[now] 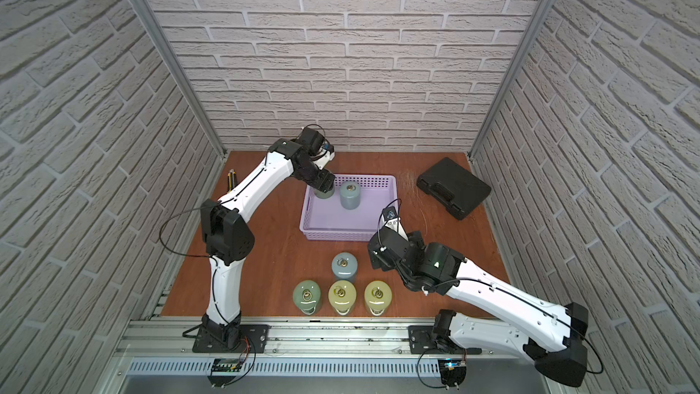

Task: Take the tea canister out of the basket
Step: Pick up the tea canister from the basket.

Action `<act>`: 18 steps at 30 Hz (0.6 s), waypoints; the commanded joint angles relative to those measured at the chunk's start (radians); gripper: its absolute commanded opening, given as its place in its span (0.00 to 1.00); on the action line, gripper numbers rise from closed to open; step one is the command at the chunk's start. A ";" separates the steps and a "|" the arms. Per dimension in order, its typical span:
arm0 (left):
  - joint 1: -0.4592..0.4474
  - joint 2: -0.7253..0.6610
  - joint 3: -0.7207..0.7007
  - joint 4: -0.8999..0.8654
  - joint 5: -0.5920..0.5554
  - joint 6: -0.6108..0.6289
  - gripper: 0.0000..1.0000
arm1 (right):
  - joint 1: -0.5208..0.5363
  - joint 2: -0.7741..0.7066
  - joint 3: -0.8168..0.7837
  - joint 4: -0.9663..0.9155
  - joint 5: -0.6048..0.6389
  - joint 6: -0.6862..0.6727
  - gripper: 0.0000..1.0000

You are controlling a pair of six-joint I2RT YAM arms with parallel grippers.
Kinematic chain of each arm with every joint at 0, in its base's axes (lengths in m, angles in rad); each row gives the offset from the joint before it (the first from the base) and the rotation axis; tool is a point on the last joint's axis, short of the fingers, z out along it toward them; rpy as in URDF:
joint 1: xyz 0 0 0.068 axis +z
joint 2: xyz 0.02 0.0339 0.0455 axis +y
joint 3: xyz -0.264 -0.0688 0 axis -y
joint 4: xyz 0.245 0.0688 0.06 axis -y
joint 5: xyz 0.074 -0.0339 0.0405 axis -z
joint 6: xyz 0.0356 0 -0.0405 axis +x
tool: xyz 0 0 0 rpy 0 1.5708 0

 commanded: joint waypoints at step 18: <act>-0.078 -0.379 -0.326 0.074 -0.064 -0.142 0.48 | -0.015 0.048 0.062 -0.035 0.030 0.051 1.00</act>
